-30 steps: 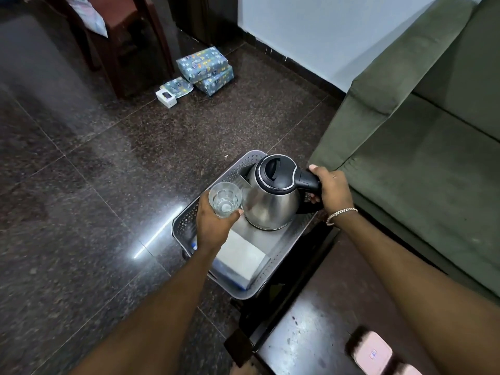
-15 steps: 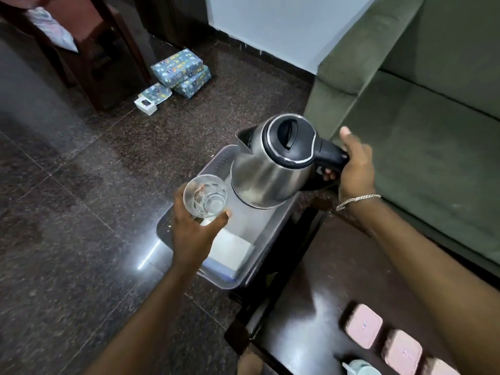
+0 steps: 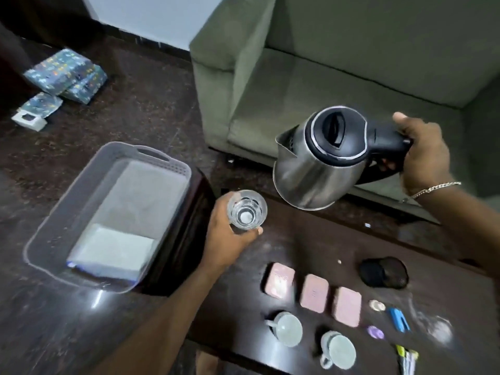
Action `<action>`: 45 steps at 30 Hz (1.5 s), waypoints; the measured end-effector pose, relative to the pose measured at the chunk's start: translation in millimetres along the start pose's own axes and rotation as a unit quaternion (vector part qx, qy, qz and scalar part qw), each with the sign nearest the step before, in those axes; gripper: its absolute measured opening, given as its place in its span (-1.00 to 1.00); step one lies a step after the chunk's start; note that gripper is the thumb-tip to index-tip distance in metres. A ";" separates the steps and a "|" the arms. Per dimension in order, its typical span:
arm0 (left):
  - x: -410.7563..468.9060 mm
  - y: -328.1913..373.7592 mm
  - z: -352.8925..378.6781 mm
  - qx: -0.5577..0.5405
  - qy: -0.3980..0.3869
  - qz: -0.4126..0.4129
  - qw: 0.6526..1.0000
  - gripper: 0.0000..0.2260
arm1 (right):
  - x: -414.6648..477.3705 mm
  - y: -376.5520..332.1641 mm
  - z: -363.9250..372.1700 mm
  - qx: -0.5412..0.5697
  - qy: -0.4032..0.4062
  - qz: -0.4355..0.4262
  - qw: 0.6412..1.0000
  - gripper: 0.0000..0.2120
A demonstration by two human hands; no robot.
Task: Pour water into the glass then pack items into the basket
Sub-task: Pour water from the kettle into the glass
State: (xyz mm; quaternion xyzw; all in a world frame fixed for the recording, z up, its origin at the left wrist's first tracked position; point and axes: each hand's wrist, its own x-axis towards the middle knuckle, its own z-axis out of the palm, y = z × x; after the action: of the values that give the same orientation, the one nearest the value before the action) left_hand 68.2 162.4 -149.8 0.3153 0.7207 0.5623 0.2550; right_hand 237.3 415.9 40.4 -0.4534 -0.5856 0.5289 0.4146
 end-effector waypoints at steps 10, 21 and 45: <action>-23.2 -53.3 159.3 0.089 -0.179 -0.035 0.979 -0.23 | 19.9 73.4 -141.4 -0.258 -0.026 -0.004 0.966 -0.46; -26.5 -70.8 203.3 0.149 -0.224 -0.033 0.962 -0.23 | 26.0 109.2 -159.1 -0.526 -0.166 -0.134 0.823 -0.40; -24.7 -79.3 186.7 0.084 -0.261 -0.082 0.958 -0.20 | -2.9 102.1 -112.0 -0.677 -0.240 -0.302 0.626 -0.38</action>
State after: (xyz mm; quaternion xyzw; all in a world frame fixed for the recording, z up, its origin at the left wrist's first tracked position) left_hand 206.3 252.0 -270.9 0.4112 0.6971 0.3753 0.4518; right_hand 355.5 443.4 -50.4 -0.2610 -0.9614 -0.0822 -0.0280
